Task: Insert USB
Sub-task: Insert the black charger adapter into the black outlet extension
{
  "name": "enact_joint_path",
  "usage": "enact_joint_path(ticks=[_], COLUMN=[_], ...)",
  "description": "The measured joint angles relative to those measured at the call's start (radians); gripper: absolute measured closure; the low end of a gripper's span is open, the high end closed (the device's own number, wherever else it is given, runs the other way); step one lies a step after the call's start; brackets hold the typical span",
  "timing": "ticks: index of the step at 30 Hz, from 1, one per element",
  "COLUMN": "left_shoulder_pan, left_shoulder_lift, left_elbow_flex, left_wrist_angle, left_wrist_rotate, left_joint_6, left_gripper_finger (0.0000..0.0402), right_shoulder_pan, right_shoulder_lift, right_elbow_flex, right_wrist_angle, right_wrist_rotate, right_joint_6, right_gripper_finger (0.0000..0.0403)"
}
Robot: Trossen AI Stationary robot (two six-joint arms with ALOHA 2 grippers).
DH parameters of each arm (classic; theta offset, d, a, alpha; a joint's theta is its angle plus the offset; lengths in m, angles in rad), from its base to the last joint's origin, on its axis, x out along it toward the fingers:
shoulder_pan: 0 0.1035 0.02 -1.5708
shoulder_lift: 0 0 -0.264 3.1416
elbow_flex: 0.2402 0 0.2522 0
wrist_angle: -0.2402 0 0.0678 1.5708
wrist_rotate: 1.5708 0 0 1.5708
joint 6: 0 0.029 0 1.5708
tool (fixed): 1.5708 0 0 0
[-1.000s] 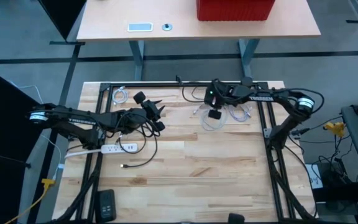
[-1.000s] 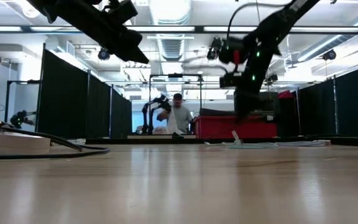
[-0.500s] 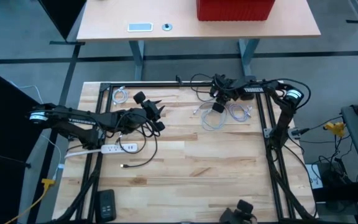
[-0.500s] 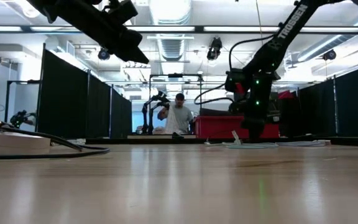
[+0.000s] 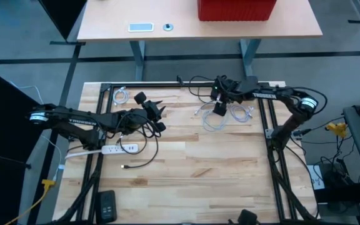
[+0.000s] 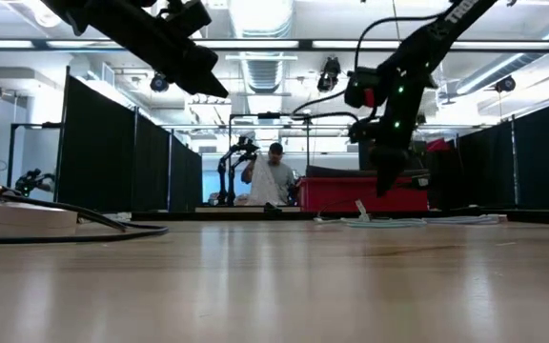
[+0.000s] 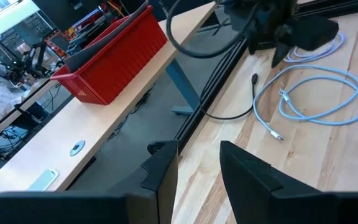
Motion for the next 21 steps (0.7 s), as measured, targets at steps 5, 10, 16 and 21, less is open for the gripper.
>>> enact_joint_path(ticks=[5,10,16,21], left_shoulder_pan=[0.000,0.001,0.002,0.002], left_shoulder_lift=[0.000,0.000,0.000,0.000], left_elbow_flex=[0.000,0.000,0.000,0.000], left_wrist_angle=[-0.001,-0.001,0.001,0.001], left_wrist_rotate=[0.000,0.000,0.000,0.000], left_joint_6=[0.000,0.001,0.003,0.003], left_gripper_finger=[0.0297,0.0292,0.0291,0.0296], right_shoulder_pan=[-0.007,-0.024,-0.101,-0.153], right_shoulder_lift=[-0.122,-0.278,-0.342,-0.279], right_elbow_flex=[0.000,0.019,0.066,0.131], right_wrist_angle=[-0.064,-0.076,-0.134,-0.310], right_wrist_rotate=[0.093,0.235,0.317,0.301], right_joint_6=[0.208,0.427,0.481,0.553], right_gripper_finger=[0.0154,0.0170,0.0168,0.0129])
